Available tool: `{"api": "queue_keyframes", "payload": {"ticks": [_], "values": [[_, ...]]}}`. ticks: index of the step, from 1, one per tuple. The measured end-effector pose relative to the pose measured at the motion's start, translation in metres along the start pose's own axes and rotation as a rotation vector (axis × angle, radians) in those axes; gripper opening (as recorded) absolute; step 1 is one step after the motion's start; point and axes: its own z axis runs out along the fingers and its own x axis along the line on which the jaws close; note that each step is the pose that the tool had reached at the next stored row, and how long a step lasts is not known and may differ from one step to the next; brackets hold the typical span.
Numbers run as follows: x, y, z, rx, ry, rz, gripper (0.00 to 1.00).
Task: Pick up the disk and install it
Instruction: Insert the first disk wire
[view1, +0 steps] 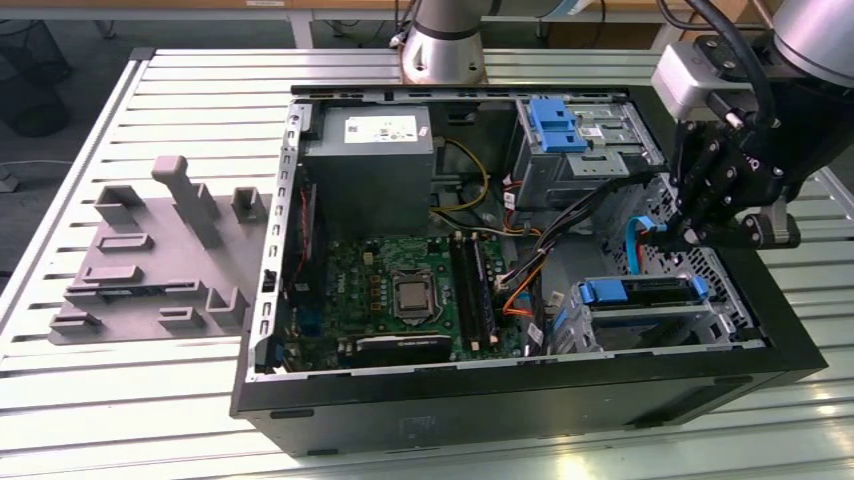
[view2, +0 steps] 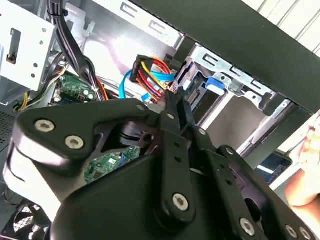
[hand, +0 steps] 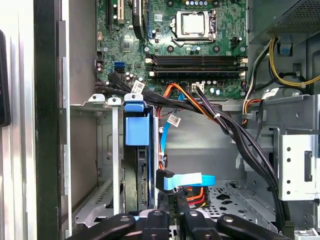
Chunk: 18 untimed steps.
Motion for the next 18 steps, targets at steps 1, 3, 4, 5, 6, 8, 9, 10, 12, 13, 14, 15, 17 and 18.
{"api": "queue_keyframes", "payload": {"ticks": [1,3,4,5,6,8,9,10,12,13,14,15,17,18], "values": [[0.0000,0.0000,0.0001,0.0000,-0.0001,0.000,0.17],[0.0000,0.0000,0.0001,0.0000,-0.0001,0.000,0.16],[0.0000,0.0000,0.0001,0.0000,-0.0001,0.000,0.16],[0.0000,0.0000,0.0001,0.0000,-0.0001,0.000,0.16],[0.0000,0.0000,0.0001,0.0000,-0.0001,0.000,0.16],[0.0000,0.0000,0.0002,0.0000,-0.0001,0.000,0.16],[0.0000,0.0000,0.0002,0.0001,-0.0001,0.000,0.16],[0.0000,0.0000,0.0003,0.0000,-0.0001,0.000,0.16],[0.0000,0.0000,0.0003,0.0000,-0.0001,0.000,0.16],[0.0000,0.0000,0.0003,0.0000,-0.0001,0.000,0.16],[0.0000,0.0000,0.0003,0.0000,-0.0002,0.000,0.16],[0.0000,0.0000,0.0003,0.0000,-0.0001,0.000,0.16],[0.0000,0.0000,0.0004,0.0000,-0.0001,0.000,0.16],[0.0001,0.0000,0.0005,0.0000,0.0006,0.000,0.16]]}}
